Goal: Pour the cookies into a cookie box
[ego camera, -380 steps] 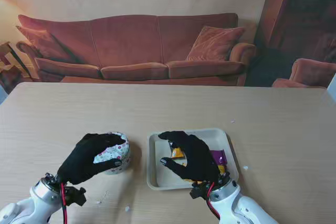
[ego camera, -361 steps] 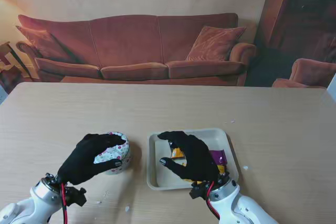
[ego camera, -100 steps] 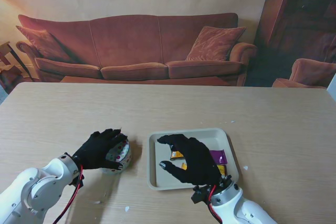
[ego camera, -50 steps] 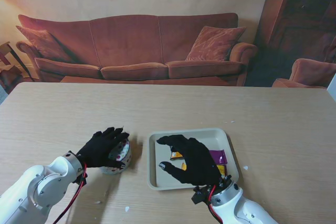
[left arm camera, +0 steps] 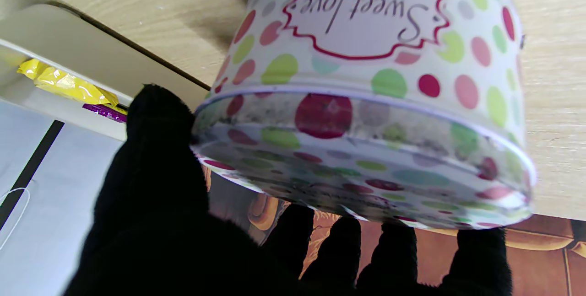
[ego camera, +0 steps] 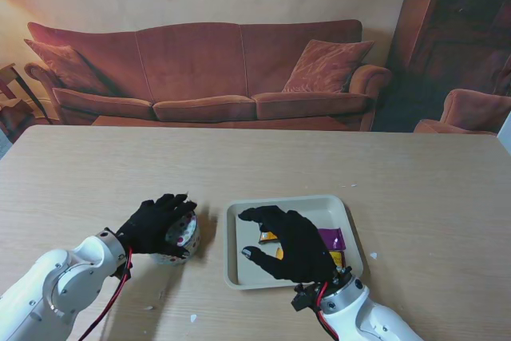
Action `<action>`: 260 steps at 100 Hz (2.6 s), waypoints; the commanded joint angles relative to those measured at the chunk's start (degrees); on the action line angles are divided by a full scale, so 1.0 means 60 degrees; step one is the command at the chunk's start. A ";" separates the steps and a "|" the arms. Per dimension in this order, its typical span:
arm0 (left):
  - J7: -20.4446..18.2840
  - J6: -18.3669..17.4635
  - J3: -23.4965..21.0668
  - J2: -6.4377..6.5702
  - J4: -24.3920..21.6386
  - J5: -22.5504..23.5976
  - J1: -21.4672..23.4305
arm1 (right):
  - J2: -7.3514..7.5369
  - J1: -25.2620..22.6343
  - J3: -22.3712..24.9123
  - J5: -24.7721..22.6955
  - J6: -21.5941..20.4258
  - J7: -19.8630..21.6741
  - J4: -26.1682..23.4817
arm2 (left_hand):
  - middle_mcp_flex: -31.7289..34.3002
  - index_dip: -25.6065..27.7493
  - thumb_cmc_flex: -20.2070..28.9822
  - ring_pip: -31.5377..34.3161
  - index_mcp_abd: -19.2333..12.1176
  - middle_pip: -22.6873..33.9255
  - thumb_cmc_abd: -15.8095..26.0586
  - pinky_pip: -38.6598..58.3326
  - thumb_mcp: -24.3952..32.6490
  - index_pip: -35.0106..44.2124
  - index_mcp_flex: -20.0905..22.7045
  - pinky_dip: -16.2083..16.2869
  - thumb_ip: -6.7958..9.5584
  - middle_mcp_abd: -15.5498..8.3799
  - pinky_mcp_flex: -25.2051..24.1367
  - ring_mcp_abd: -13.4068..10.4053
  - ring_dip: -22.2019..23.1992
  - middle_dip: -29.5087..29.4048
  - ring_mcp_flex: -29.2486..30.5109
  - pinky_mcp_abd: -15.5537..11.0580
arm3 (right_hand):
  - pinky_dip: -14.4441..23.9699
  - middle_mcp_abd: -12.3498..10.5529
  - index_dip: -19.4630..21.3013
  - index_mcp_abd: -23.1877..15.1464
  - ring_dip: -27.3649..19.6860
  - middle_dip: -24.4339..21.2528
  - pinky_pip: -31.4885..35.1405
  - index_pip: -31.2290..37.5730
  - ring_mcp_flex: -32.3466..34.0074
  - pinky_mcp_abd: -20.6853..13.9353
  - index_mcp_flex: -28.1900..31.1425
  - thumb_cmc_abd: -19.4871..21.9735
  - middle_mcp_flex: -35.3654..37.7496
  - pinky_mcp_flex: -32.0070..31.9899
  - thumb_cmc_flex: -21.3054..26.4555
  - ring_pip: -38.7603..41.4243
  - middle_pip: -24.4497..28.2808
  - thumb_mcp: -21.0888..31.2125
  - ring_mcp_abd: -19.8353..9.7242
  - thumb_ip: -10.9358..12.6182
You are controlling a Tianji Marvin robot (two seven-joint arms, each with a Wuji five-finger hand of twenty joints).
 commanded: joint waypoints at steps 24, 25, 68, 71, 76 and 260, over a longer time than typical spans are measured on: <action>0.0240 -0.0227 0.0010 -0.0053 0.0091 -0.0022 0.0121 | -0.0041 -0.0079 -0.0016 0.0039 0.0057 0.0178 -0.0079 | 0.0100 0.0088 0.0764 0.1282 0.0352 0.0116 0.0088 0.3059 0.2295 0.0235 0.0323 0.0975 0.0340 0.0112 0.0455 -0.0091 0.0565 0.0147 0.0943 -0.0857 | 0.0132 -0.0068 -0.0032 0.0109 -0.0134 -0.0060 -0.0034 -0.0052 -0.0171 0.0109 0.0350 0.0359 -0.0131 -0.0133 0.0110 -0.0327 -0.0196 -0.0249 -0.0042 0.0253; 0.0257 -0.0233 0.0008 -0.0056 0.0092 -0.0038 0.0125 | -0.0041 -0.0080 -0.0016 0.0039 0.0057 0.0179 -0.0079 | 0.0111 0.0088 0.0767 0.1284 0.0359 0.0118 0.0087 0.3053 0.2306 0.0240 0.0337 0.0970 0.0338 0.0116 0.0445 -0.0086 0.0566 0.0149 0.0939 -0.0853 | 0.0132 -0.0062 -0.0030 0.0110 -0.0134 -0.0061 -0.0035 -0.0050 -0.0170 0.0109 0.0362 0.0360 -0.0141 -0.0133 0.0109 -0.0327 -0.0201 -0.0250 -0.0044 0.0253; 0.0624 -0.0425 -0.0085 -0.0080 0.0115 0.0186 0.0162 | -0.0031 -0.0098 -0.0007 0.0078 0.0096 0.0279 -0.0104 | 0.0361 0.0072 0.0659 0.1410 0.0370 0.0148 0.0021 0.3094 0.2480 0.0313 0.0537 0.0876 0.0274 0.0136 0.0495 -0.0060 0.0577 0.0186 0.1102 -0.0767 | 0.0136 -0.0071 -0.0003 0.0104 -0.0134 -0.0059 -0.0043 -0.0113 -0.0148 0.0108 0.0400 0.0378 -0.0074 -0.0139 0.0116 -0.0324 -0.0217 -0.0262 -0.0018 0.0252; 0.0624 -0.0413 -0.0088 -0.0090 0.0118 0.0109 0.0172 | -0.0028 -0.0099 -0.0006 0.0076 0.0098 0.0289 -0.0105 | 0.0358 0.0069 0.0670 0.1413 0.0379 0.0144 0.0023 0.3072 0.2508 0.0314 0.0540 0.0858 0.0274 0.0129 0.0466 -0.0035 0.0577 0.0186 0.1095 -0.0762 | 0.0136 -0.0059 0.0000 0.0099 -0.0135 -0.0059 -0.0044 -0.0113 -0.0157 0.0108 0.0409 0.0378 -0.0062 -0.0138 0.0112 -0.0328 -0.0217 -0.0264 -0.0034 0.0252; 0.0665 -0.0407 -0.0089 -0.0103 0.0131 0.0035 0.0178 | -0.0023 -0.0103 0.0000 0.0075 0.0102 0.0316 -0.0108 | 0.0398 0.0066 0.0658 0.1429 0.0390 0.0155 0.0024 0.3069 0.2535 0.0321 0.0562 0.0842 0.0270 0.0138 0.0481 -0.0040 0.0580 0.0192 0.1112 -0.0746 | 0.0136 -0.0061 0.0002 0.0106 -0.0135 -0.0060 -0.0045 -0.0122 -0.0149 0.0109 0.0398 0.0381 -0.0063 -0.0139 0.0103 -0.0327 -0.0224 -0.0270 -0.0043 0.0251; 0.2794 -0.1065 -0.3218 -0.0013 0.2335 0.1434 -0.0144 | 0.0024 0.0032 -0.0083 0.0186 0.0235 0.0685 0.0019 | 0.0914 0.0097 0.0588 0.1800 0.0392 0.0774 0.0121 0.3333 0.1915 0.0806 0.1332 0.0584 0.0112 0.0213 0.0697 0.0186 0.0663 0.0323 0.1714 -0.0425 | 0.0138 -0.0044 0.0021 0.0392 -0.0134 -0.0050 -0.0099 0.0067 -0.0153 0.0095 -0.0110 0.0413 -0.0161 -0.0154 0.0134 -0.0336 -0.0209 -0.0278 -0.0024 0.0265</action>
